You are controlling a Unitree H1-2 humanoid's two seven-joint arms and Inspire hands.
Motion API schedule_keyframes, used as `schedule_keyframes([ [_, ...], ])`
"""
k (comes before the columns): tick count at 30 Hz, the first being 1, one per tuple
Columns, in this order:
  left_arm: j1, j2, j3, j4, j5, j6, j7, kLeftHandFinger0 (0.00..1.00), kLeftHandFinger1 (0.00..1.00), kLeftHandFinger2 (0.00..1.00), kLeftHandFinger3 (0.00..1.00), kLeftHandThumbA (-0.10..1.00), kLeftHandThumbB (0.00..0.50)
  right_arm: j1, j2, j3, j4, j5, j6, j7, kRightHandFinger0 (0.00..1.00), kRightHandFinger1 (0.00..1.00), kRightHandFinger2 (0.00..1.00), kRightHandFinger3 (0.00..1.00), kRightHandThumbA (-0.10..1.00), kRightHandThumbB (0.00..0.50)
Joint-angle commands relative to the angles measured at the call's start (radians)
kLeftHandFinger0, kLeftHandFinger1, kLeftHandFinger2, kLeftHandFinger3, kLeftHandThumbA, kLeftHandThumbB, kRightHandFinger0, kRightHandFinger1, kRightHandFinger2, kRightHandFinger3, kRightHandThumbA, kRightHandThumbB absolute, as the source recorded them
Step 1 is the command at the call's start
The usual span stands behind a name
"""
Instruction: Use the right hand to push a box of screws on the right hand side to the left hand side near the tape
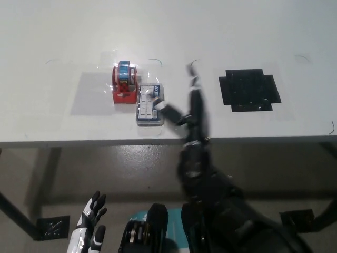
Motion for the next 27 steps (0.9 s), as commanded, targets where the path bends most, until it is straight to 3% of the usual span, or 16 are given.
schedule_keyframes([
  [1, 0.012, 0.002, 0.001, -0.021, -0.008, -0.040, -0.008, 1.00, 1.00, 1.00, 1.00, 0.87, 0.100, 0.011, -0.067, -0.019, -0.144, -0.093, -0.041, -0.027, 1.00, 1.00, 1.00, 1.00, 1.00, 0.231],
  [5, 0.014, -0.004, -0.003, -0.020, -0.009, -0.040, -0.013, 1.00, 1.00, 1.00, 1.00, 0.86, 0.092, 0.084, -0.139, -0.051, -0.357, -0.107, 0.001, 0.036, 1.00, 1.00, 1.00, 1.00, 1.00, 0.246],
  [7, 0.013, -0.004, -0.008, -0.021, -0.007, -0.040, -0.013, 1.00, 1.00, 1.00, 1.00, 0.85, 0.087, 0.143, -0.176, -0.059, -0.511, -0.116, 0.022, 0.072, 1.00, 1.00, 1.00, 1.00, 1.00, 0.280],
  [12, 0.007, 0.001, -0.003, -0.031, -0.005, -0.040, -0.020, 1.00, 1.00, 1.00, 1.00, 0.86, 0.088, 0.377, -0.310, -0.029, -0.982, -0.075, 0.120, 0.270, 1.00, 1.00, 1.00, 1.00, 1.00, 0.275],
  [17, -0.008, 0.012, 0.030, -0.040, -0.015, -0.040, -0.017, 1.00, 1.00, 1.00, 1.00, 0.93, 0.132, 0.615, -0.473, -0.001, -1.306, 0.057, 0.037, 0.388, 1.00, 1.00, 1.00, 1.00, 1.00, 0.315],
  [21, -0.044, 0.030, 0.067, -0.036, -0.067, -0.040, -0.032, 1.00, 1.00, 1.00, 1.00, 0.91, 0.122, 0.797, -0.610, 0.028, -1.458, 0.203, 0.046, 0.461, 1.00, 1.00, 1.00, 1.00, 1.00, 0.369],
  [23, -0.068, 0.043, 0.088, -0.032, -0.081, -0.040, -0.038, 1.00, 1.00, 1.00, 1.00, 0.92, 0.134, 0.883, -0.661, 0.032, -1.492, 0.184, 0.043, 0.475, 1.00, 1.00, 1.00, 1.00, 1.00, 0.334],
  [27, -0.097, 0.056, 0.120, -0.034, -0.093, -0.040, -0.042, 1.00, 1.00, 1.00, 1.00, 0.94, 0.131, 0.966, -0.703, 0.055, -1.492, 0.205, 0.038, 0.505, 1.00, 1.00, 1.00, 1.00, 1.00, 0.339],
])
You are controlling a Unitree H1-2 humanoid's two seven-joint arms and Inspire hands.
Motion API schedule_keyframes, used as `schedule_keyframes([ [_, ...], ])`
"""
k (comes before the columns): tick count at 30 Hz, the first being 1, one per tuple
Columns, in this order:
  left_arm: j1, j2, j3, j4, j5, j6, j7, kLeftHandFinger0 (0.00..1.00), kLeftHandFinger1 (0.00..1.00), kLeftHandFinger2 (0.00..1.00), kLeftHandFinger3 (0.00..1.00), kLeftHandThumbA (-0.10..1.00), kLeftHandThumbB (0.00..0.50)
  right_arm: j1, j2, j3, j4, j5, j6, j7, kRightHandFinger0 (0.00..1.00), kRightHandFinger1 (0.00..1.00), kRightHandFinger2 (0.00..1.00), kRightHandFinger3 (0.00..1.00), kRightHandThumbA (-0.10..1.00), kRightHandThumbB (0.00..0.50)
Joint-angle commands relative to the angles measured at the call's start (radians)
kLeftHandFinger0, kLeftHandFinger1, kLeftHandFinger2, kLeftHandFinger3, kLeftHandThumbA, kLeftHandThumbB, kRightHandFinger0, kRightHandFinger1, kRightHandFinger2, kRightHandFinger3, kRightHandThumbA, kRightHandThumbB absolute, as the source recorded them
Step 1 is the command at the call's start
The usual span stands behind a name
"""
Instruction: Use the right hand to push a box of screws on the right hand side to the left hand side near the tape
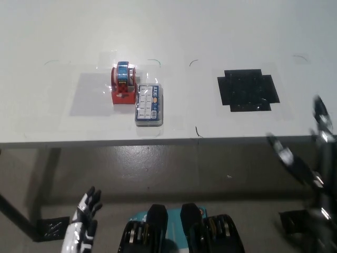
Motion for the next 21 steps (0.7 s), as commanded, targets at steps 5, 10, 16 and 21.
schedule_keyframes([
  [5, -0.093, 0.059, 0.105, -0.041, -0.100, -0.044, -0.045, 1.00, 1.00, 1.00, 1.00, 0.93, 0.124, 0.259, -0.291, 0.117, -0.436, 0.251, 0.040, 0.400, 1.00, 1.00, 1.00, 1.00, 1.00, 0.354],
  [10, -0.104, 0.063, 0.123, -0.043, -0.137, -0.044, -0.076, 1.00, 1.00, 1.00, 1.00, 0.90, 0.104, 0.288, -0.307, 0.155, -0.414, 0.281, 0.045, 0.461, 1.00, 1.00, 1.00, 1.00, 1.00, 0.354],
  [16, -0.110, 0.058, 0.140, -0.031, -0.146, -0.044, -0.101, 1.00, 1.00, 1.00, 1.00, 0.91, 0.094, 0.286, -0.258, 0.190, -0.325, 0.225, 0.034, 0.503, 1.00, 1.00, 1.00, 1.00, 1.00, 0.414],
  [21, -0.128, 0.041, 0.146, -0.003, -0.135, -0.044, -0.120, 1.00, 1.00, 1.00, 1.00, 0.94, 0.111, 0.259, -0.148, 0.174, -0.169, 0.180, -0.023, 0.512, 1.00, 1.00, 1.00, 1.00, 1.00, 0.369],
])
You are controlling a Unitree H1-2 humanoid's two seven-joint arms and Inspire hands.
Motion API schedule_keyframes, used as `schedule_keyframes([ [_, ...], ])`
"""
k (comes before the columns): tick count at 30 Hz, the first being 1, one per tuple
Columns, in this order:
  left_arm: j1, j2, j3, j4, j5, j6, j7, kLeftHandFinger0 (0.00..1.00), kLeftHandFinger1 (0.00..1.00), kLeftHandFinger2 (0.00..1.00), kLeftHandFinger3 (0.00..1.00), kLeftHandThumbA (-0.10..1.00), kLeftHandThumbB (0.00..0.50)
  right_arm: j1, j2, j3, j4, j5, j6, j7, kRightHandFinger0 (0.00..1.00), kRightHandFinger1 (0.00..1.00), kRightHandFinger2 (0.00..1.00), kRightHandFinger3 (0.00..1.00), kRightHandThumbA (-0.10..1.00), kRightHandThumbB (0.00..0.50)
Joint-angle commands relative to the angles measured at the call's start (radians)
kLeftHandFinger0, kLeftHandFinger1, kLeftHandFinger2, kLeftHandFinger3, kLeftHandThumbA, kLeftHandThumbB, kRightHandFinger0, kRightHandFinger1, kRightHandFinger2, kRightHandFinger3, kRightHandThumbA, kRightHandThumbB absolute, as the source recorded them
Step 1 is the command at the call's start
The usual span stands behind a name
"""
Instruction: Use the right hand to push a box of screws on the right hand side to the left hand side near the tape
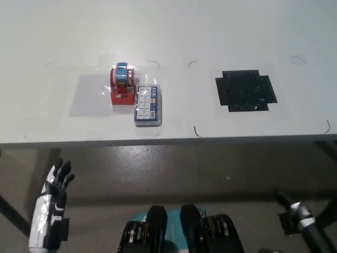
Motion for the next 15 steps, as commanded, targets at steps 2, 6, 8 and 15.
schedule_keyframes([
  [2, -0.027, 0.002, 0.014, 0.005, -0.021, -0.041, -0.051, 1.00, 1.00, 1.00, 1.00, 0.96, 0.113, -0.037, 0.081, -0.031, 0.082, 0.048, -0.066, 0.121, 1.00, 1.00, 1.00, 1.00, 1.00, 0.390],
  [6, -0.021, -0.002, 0.014, 0.017, -0.002, -0.041, -0.057, 1.00, 1.00, 1.00, 1.00, 1.00, 0.115, -0.047, 0.135, -0.092, 0.092, 0.080, -0.051, 0.136, 1.00, 1.00, 1.00, 1.00, 1.00, 0.373],
  [8, 0.002, -0.009, 0.012, 0.014, 0.024, -0.041, -0.047, 1.00, 1.00, 1.00, 1.00, 1.00, 0.113, -0.047, 0.146, -0.118, 0.103, 0.082, -0.059, 0.156, 1.00, 1.00, 1.00, 1.00, 1.00, 0.335],
  [15, 0.223, -0.026, -0.030, -0.022, 0.067, -0.041, -0.034, 1.00, 1.00, 1.00, 1.00, 1.00, 0.087, 0.119, 0.180, -0.170, 0.074, 0.140, -0.085, 0.203, 1.00, 1.00, 1.00, 1.00, 1.00, 0.261],
])
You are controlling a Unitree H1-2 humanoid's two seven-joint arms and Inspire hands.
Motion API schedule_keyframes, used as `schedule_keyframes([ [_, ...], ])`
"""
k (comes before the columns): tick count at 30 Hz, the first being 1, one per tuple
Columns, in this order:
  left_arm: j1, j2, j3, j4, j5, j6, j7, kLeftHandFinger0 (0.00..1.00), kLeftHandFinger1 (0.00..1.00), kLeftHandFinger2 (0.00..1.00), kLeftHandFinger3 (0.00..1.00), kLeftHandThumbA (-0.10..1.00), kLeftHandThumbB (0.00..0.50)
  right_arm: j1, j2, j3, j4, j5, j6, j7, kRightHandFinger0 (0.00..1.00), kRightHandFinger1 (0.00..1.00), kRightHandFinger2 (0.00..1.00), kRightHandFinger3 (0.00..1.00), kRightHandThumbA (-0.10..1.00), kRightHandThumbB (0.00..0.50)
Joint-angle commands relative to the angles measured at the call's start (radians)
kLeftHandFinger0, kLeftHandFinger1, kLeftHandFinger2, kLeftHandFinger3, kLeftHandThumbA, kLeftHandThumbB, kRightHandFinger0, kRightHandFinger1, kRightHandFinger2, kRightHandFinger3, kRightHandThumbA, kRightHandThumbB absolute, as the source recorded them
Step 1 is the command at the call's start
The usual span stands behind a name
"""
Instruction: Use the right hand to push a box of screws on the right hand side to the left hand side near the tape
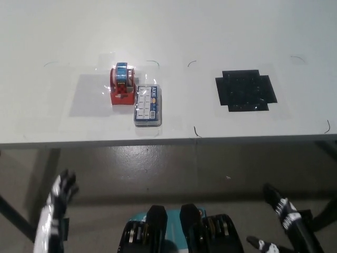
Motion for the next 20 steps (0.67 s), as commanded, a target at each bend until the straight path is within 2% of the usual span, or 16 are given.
schedule_keyframes([
  [1, 0.126, -0.007, -0.023, -0.036, 0.045, -0.040, 0.000, 1.00, 1.00, 1.00, 1.00, 1.00, 0.092, 0.106, 0.019, -0.032, -0.031, 0.084, -0.069, 0.072, 1.00, 1.00, 1.00, 1.00, 1.00, 0.260],
  [3, 0.135, -0.005, -0.024, -0.034, 0.041, -0.040, -0.004, 1.00, 1.00, 1.00, 1.00, 1.00, 0.089, 0.107, 0.034, -0.048, -0.031, 0.082, -0.055, 0.077, 1.00, 1.00, 1.00, 1.00, 1.00, 0.311],
  [6, 0.126, -0.001, -0.020, -0.034, 0.045, -0.040, -0.002, 1.00, 1.00, 1.00, 1.00, 1.00, 0.065, 0.091, 0.053, -0.067, -0.022, 0.071, -0.057, 0.087, 1.00, 1.00, 1.00, 1.00, 1.00, 0.336],
  [7, 0.125, -0.003, -0.020, -0.033, 0.045, -0.040, -0.003, 1.00, 1.00, 1.00, 1.00, 1.00, 0.075, 0.090, 0.057, -0.071, -0.023, 0.069, -0.054, 0.091, 1.00, 1.00, 1.00, 1.00, 1.00, 0.338],
  [9, 0.111, -0.004, -0.016, -0.019, 0.038, -0.040, -0.006, 1.00, 1.00, 1.00, 1.00, 1.00, 0.106, 0.083, 0.068, -0.082, -0.020, 0.062, -0.052, 0.100, 1.00, 1.00, 1.00, 1.00, 1.00, 0.312],
  [12, 0.100, -0.006, -0.016, -0.003, 0.036, -0.040, -0.007, 1.00, 1.00, 1.00, 1.00, 1.00, 0.126, 0.079, 0.078, -0.093, -0.008, 0.046, -0.061, 0.113, 1.00, 1.00, 1.00, 1.00, 1.00, 0.296],
  [15, 0.098, -0.005, -0.013, -0.001, 0.036, -0.040, -0.004, 1.00, 1.00, 1.00, 1.00, 1.00, 0.116, 0.082, 0.086, -0.103, -0.008, 0.038, -0.054, 0.120, 1.00, 1.00, 1.00, 1.00, 1.00, 0.314],
  [17, 0.093, -0.002, -0.008, 0.003, 0.036, -0.040, 0.000, 1.00, 1.00, 1.00, 1.00, 1.00, 0.110, 0.081, 0.096, -0.114, -0.011, 0.040, -0.061, 0.122, 1.00, 1.00, 1.00, 1.00, 1.00, 0.281],
  [20, 0.087, -0.001, -0.004, 0.007, 0.036, -0.040, 0.002, 1.00, 1.00, 1.00, 1.00, 1.00, 0.111, 0.082, 0.102, -0.126, -0.017, 0.045, -0.055, 0.125, 1.00, 1.00, 1.00, 1.00, 1.00, 0.290],
])
